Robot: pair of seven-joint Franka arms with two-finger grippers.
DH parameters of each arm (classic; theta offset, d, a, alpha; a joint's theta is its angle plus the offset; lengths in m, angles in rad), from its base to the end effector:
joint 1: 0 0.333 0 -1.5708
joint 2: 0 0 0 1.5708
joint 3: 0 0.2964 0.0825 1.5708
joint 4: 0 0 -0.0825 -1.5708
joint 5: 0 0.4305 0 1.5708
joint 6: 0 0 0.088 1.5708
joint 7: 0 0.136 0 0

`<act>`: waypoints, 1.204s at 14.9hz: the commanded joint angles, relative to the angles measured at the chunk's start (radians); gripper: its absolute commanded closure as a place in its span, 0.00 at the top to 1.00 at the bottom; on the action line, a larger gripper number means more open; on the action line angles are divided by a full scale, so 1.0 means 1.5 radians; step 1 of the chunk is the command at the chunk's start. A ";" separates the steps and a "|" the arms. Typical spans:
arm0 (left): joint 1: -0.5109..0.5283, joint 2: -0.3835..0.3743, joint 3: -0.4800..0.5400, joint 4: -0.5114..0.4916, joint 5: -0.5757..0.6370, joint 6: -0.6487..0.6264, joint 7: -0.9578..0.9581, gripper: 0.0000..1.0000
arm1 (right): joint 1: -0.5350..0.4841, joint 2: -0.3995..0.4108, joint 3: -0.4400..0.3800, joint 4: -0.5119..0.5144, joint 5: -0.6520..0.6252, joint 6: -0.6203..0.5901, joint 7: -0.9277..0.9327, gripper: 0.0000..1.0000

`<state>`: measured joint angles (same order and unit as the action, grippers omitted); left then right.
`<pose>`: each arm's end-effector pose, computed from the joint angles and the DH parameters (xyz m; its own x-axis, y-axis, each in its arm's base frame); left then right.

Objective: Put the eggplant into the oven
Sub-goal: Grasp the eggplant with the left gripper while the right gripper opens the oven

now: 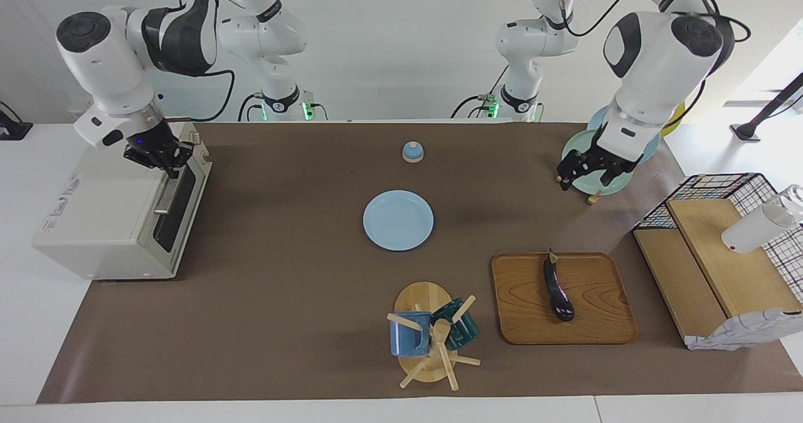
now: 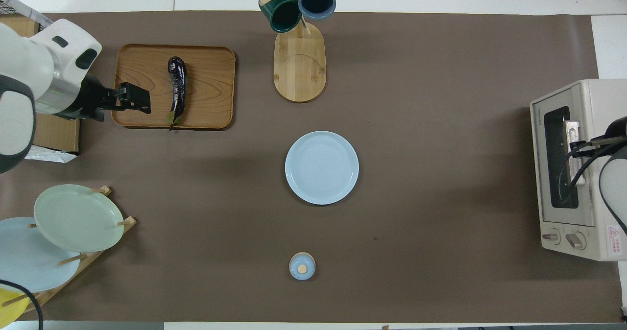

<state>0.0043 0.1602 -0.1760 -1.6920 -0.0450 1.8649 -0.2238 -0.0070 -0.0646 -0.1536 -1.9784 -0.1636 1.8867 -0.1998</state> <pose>0.6450 -0.1122 0.4391 0.9977 0.0671 -0.0017 0.0671 -0.9951 0.0726 0.5709 -0.1101 0.4294 0.9943 0.0885 -0.0591 0.0957 -0.9863 0.1345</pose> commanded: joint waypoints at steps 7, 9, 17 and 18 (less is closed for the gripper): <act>-0.022 0.306 -0.007 0.148 0.056 0.200 0.030 1.00 | -0.014 0.013 0.002 -0.033 -0.025 0.044 0.011 0.00; -0.022 0.305 -0.006 0.141 0.061 0.206 0.063 1.00 | -0.009 0.012 0.003 -0.045 -0.023 0.046 0.019 0.00; -0.022 0.297 -0.004 0.111 0.062 0.210 0.092 1.00 | 0.062 0.050 0.006 -0.125 -0.007 0.201 0.067 0.00; -0.022 0.296 -0.004 0.107 0.061 0.212 0.092 1.00 | 0.064 0.062 0.006 -0.126 0.012 0.218 0.068 0.00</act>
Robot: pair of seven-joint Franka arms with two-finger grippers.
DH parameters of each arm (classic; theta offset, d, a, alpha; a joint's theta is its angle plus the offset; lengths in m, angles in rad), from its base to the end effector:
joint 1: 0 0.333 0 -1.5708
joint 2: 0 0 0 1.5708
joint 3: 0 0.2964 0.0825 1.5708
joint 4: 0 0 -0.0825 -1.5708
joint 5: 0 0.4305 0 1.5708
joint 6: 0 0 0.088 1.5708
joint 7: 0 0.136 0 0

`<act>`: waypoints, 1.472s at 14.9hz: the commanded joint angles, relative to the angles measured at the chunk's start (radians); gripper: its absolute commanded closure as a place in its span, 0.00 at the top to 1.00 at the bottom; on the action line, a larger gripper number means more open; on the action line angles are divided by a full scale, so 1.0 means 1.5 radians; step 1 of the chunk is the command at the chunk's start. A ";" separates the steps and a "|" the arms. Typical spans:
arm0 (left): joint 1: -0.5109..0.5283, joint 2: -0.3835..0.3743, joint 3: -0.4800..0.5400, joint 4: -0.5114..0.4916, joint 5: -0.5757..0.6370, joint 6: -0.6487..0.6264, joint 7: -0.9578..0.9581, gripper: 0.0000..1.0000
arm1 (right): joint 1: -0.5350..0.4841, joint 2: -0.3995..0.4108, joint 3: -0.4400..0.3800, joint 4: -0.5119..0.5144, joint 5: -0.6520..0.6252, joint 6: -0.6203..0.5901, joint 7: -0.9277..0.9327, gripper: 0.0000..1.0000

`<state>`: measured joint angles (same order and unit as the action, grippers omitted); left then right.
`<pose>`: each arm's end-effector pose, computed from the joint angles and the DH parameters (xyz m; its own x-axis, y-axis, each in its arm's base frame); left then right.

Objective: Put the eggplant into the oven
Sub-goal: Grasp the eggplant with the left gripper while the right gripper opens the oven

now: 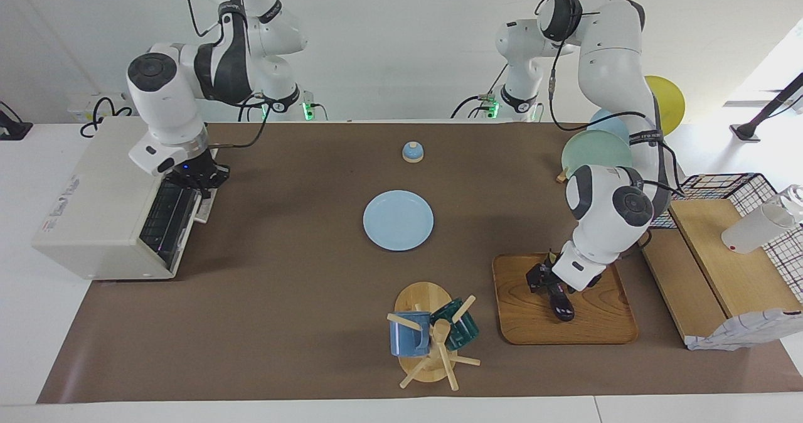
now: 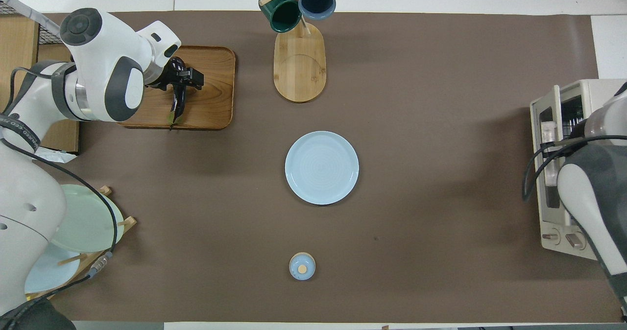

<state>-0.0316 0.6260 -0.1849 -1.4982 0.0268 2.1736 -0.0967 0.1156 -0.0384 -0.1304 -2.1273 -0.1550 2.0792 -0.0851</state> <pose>0.7317 -0.1428 0.2437 0.9943 -0.0942 0.0502 -0.0985 -0.9910 0.0902 0.5728 -0.0203 0.3545 0.9892 0.1445 -0.0256 0.1466 -0.9810 0.1274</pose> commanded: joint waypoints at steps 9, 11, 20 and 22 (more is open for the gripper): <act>0.003 -0.023 0.002 -0.040 0.013 0.009 0.007 0.62 | 0.007 0.052 -0.009 -0.103 0.055 0.190 0.018 0.00; 0.002 -0.022 0.002 -0.030 0.013 -0.009 0.007 0.27 | 0.008 0.056 -0.008 -0.110 0.087 0.192 0.019 0.00; -0.025 -0.152 -0.010 0.001 -0.054 -0.187 -0.133 0.00 | 0.043 0.089 -0.006 -0.108 0.115 0.208 0.059 0.00; -0.070 -0.177 -0.013 -0.002 -0.064 -0.213 -0.200 0.00 | 0.067 0.094 -0.006 -0.085 0.119 0.192 0.072 0.00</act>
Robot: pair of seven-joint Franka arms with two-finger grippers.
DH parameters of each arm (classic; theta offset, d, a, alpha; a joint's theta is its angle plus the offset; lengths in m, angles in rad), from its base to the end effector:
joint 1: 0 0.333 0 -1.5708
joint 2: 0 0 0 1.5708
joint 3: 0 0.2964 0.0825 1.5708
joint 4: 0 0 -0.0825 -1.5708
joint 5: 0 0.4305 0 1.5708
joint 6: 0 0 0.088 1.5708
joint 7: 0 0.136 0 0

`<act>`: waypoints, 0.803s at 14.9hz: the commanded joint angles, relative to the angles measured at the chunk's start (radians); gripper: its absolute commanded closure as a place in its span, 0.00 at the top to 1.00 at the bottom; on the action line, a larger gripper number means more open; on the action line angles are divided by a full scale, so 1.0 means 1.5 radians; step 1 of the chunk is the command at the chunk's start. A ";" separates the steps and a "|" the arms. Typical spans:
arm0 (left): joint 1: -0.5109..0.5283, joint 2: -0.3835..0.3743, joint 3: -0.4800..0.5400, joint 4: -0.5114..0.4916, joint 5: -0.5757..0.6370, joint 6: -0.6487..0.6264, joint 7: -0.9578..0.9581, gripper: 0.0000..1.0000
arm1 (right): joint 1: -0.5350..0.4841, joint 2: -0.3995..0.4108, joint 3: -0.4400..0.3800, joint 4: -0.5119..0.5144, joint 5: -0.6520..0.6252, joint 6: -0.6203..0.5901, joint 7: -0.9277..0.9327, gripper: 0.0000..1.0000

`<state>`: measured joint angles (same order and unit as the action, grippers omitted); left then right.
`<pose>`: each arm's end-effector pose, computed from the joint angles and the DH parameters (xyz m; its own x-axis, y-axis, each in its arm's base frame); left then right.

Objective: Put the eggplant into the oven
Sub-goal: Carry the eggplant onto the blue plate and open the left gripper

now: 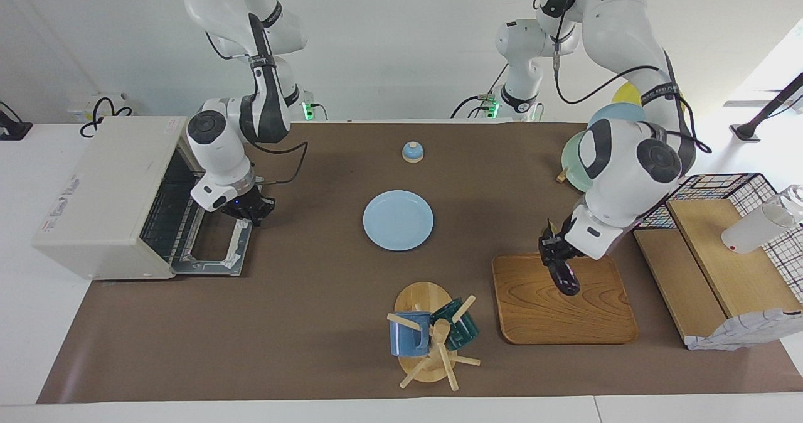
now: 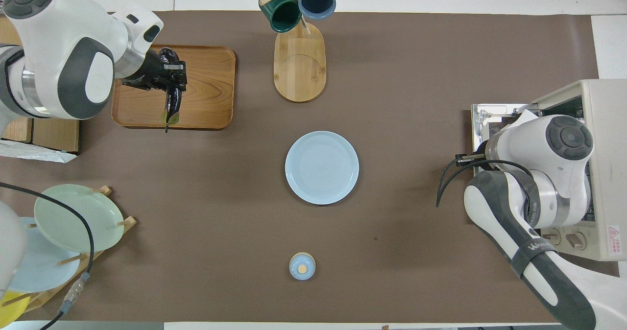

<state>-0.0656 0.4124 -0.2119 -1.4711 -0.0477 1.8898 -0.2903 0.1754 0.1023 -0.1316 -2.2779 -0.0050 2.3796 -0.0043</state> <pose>0.6936 -0.1849 0.3883 0.9987 0.0437 -0.0247 0.0466 -0.9907 0.1278 0.5566 0.0232 0.2292 0.9986 0.0524 0.0002 0.0524 -0.9985 0.0168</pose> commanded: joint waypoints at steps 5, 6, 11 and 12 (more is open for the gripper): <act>-0.193 -0.082 0.004 -0.110 -0.035 0.034 -0.242 0.00 | 0.031 0.017 -0.005 0.090 0.018 -0.083 0.019 0.00; -0.223 -0.104 0.005 -0.163 -0.046 0.087 -0.258 0.00 | 0.032 0.018 -0.005 0.103 0.018 -0.096 0.019 0.00; -0.312 -0.064 0.007 -0.246 -0.048 0.234 -0.289 0.00 | 0.045 0.026 -0.005 0.119 0.018 -0.109 0.019 0.43; -0.323 -0.054 0.007 -0.246 -0.048 0.248 -0.299 0.00 | 0.045 0.026 -0.005 0.119 0.018 -0.109 0.019 0.43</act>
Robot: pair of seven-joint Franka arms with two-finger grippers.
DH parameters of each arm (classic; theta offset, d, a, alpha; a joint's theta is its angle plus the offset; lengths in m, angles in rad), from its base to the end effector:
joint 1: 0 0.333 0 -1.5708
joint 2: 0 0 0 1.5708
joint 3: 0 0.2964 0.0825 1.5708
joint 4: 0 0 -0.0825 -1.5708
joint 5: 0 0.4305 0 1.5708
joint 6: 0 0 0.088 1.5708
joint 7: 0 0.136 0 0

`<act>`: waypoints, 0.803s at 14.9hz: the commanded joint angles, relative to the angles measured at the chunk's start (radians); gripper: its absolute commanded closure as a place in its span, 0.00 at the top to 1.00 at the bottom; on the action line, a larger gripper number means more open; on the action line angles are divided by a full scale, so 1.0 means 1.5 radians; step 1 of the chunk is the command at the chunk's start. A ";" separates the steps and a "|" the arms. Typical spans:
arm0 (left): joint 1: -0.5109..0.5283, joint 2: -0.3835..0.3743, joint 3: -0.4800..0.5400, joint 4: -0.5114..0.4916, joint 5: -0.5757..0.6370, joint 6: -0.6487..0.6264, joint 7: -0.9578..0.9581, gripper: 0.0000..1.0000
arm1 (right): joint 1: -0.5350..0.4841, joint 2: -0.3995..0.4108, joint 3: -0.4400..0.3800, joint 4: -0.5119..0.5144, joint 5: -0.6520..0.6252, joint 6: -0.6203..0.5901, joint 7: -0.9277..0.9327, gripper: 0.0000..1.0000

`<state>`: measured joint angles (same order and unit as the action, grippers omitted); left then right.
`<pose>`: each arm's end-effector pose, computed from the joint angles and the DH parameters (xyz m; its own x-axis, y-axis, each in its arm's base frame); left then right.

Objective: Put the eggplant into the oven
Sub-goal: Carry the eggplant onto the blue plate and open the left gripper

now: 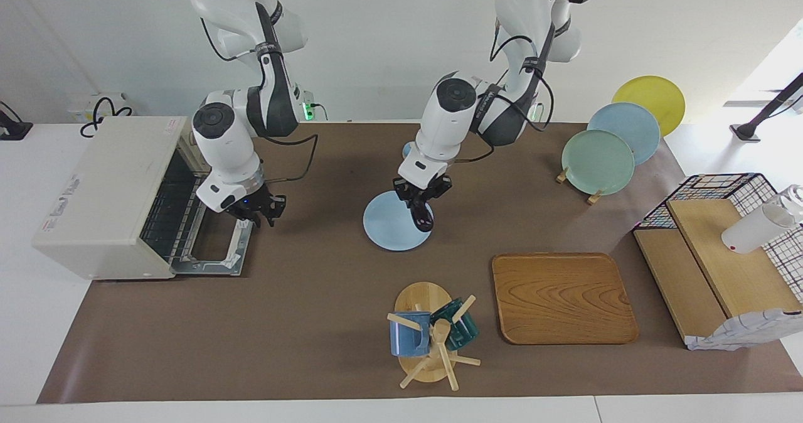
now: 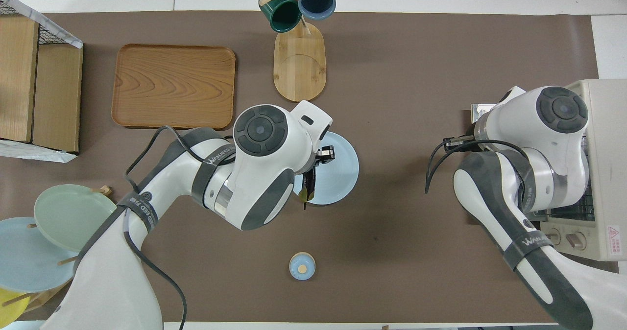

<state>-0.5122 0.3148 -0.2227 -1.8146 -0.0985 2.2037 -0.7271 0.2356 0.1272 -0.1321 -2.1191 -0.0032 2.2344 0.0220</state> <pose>0.5023 -0.4543 0.3076 0.9974 0.0570 -0.0448 0.0636 -0.9846 0.1631 0.5903 0.0608 0.2754 0.9964 0.0842 -0.0104 0.0844 -0.9962 0.0194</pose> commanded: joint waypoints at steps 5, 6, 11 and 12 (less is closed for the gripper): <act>-0.029 0.035 0.014 -0.023 -0.009 0.070 -0.008 0.00 | 0.006 0.009 -0.005 0.013 0.016 -0.012 0.002 0.43; -0.030 0.034 0.014 -0.029 -0.009 0.078 -0.008 0.00 | 0.005 0.009 -0.004 0.012 0.016 -0.012 0.002 0.43; -0.030 0.033 0.016 -0.031 -0.008 0.079 -0.003 1.00 | 0.005 0.009 -0.005 0.012 0.016 -0.012 0.002 0.47; -0.028 0.025 0.016 -0.030 -0.008 0.074 -0.002 1.00 | 0.006 0.009 -0.004 0.012 0.016 -0.012 0.002 0.49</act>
<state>-0.5433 0.3791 -0.2159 -1.8363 -0.0989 2.3017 -0.7382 0.2371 0.1322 -0.1323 -2.1179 -0.0032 2.2344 0.0220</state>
